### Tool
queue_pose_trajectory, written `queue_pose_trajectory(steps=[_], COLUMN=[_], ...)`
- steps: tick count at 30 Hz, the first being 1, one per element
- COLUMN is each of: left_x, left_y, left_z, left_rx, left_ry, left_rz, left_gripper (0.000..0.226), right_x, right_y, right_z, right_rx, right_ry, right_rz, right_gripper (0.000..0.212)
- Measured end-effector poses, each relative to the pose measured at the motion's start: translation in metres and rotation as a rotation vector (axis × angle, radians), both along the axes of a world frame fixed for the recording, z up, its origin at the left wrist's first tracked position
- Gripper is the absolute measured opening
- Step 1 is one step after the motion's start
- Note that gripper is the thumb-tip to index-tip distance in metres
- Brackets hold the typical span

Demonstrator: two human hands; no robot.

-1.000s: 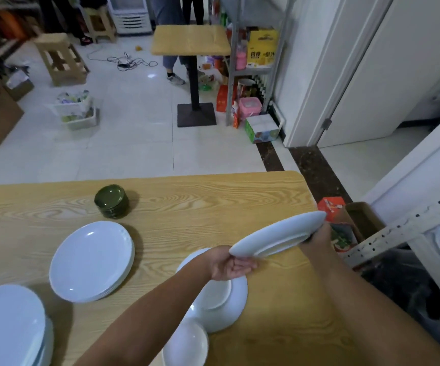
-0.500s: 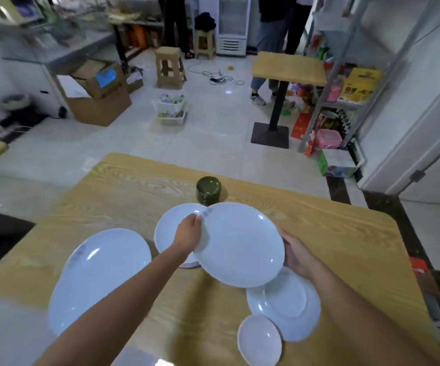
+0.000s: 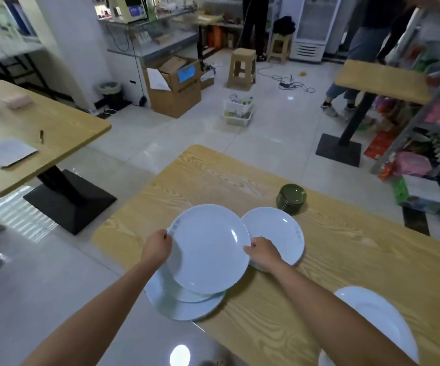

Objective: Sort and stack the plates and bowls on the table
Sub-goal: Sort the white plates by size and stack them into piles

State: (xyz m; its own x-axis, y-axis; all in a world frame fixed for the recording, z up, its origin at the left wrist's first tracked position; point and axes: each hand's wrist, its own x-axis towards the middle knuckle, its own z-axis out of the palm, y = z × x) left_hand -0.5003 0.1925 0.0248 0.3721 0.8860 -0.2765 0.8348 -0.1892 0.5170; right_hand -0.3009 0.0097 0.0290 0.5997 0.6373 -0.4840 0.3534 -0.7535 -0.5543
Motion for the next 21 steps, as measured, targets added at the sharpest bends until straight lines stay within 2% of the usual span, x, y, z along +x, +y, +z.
queue_pose_trajectory(steps=[3,6,10,14,21], left_x=[-0.013,-0.019,-0.022,-0.023,-0.020], left_y=[0.011,0.019,0.029,0.034,0.035], left_z=[-0.005,-0.011,-0.017,-0.022,-0.027], left_rx=[-0.025,-0.029,-0.015,0.053,0.165], left_ry=[0.066,0.115,0.193,0.257,0.436], left_rz=[0.001,-0.029,-0.087,-0.168,-0.320], left_gripper=[0.025,0.028,0.028,0.034,0.033], right_x=[-0.011,-0.014,-0.016,-0.017,-0.018], right_y=[0.015,0.026,0.035,0.040,0.038], right_z=[-0.003,-0.008,-0.013,-0.017,-0.023], right_rx=[-0.073,-0.125,-0.167,-0.187,-0.179], right_ry=[-0.094,-0.161,-0.234,-0.296,-0.347], right_rz=[0.053,0.095,0.133,0.162,0.170], right_gripper=[0.033,0.025,0.027,0.033,0.026])
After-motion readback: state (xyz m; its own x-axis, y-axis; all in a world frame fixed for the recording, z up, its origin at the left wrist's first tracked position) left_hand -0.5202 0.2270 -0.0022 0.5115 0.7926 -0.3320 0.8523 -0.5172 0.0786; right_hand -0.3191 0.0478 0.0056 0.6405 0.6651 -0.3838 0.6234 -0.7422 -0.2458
